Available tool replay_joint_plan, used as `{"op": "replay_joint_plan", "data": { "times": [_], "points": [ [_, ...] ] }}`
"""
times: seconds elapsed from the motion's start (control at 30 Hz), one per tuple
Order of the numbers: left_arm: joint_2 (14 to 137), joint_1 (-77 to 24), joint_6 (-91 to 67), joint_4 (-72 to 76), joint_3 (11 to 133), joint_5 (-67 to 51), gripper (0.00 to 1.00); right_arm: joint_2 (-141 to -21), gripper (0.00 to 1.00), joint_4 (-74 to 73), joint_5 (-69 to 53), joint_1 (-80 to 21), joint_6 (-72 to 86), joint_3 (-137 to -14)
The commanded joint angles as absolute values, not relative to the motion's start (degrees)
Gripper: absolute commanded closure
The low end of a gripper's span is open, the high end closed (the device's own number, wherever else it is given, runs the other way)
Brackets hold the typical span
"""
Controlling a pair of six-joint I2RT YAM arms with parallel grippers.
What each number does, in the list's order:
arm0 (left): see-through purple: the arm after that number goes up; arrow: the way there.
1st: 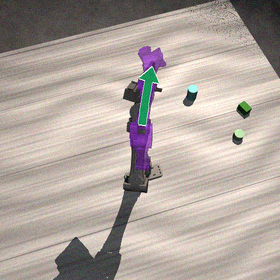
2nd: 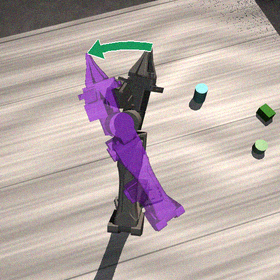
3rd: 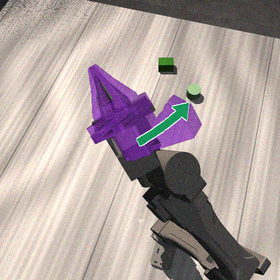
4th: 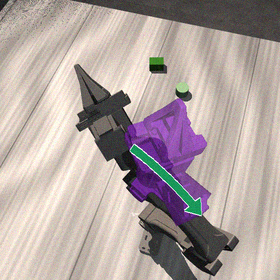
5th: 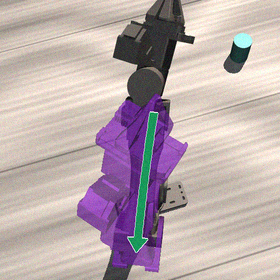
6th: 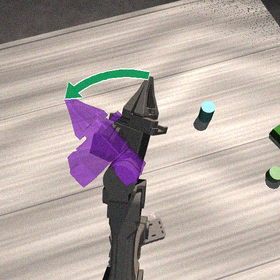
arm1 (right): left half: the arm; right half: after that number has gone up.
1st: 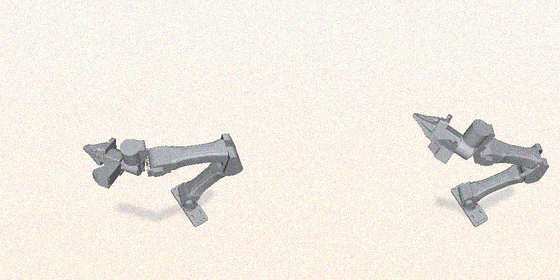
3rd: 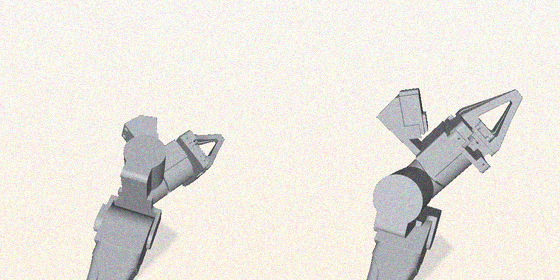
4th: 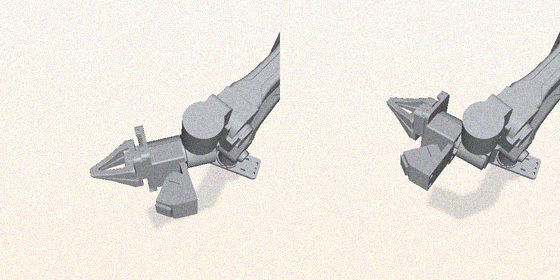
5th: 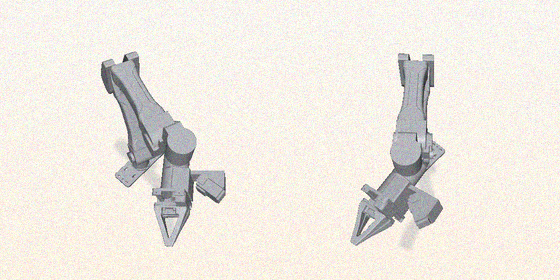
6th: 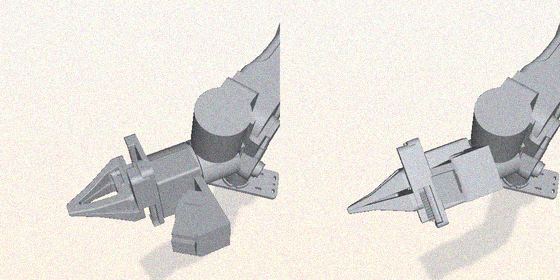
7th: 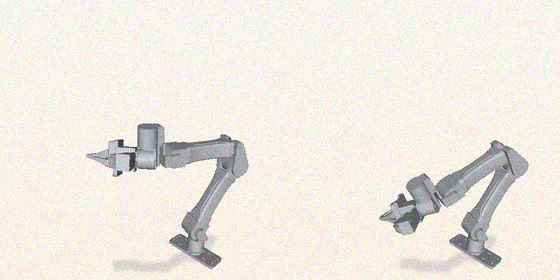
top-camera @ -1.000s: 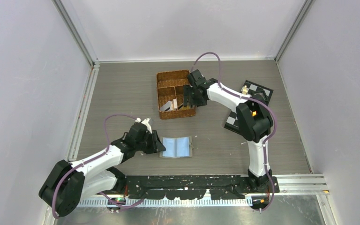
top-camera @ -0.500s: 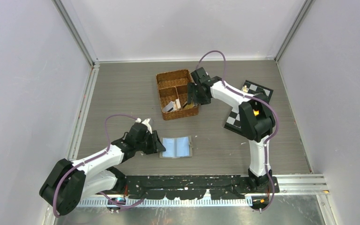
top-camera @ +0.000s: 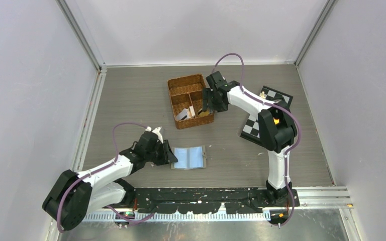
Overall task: Put the credit cards into the card holder
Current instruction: Move the storage box to the center of the board.
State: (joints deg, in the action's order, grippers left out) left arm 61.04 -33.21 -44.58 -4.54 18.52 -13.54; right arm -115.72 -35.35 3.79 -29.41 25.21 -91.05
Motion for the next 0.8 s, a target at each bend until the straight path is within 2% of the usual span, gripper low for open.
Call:
{"op": "replay_joint_plan", "data": {
  "times": [0.0,0.47,0.77],
  "points": [
    [61.3,-32.9,-43.8,-2.9,19.3,-14.4,0.66,-110.8,0.28,-36.3,5.6,-29.1,23.9,-91.7],
    [61.8,-32.9,-43.9,-2.6,19.3,-14.8,0.66,-110.6,0.33,-37.3,5.7,-29.2,23.3,-92.5],
    [62.3,-32.9,-44.0,-2.0,19.2,-15.0,0.66,-114.2,0.28,-36.9,0.8,-29.2,22.5,-94.1]
  ]
}}
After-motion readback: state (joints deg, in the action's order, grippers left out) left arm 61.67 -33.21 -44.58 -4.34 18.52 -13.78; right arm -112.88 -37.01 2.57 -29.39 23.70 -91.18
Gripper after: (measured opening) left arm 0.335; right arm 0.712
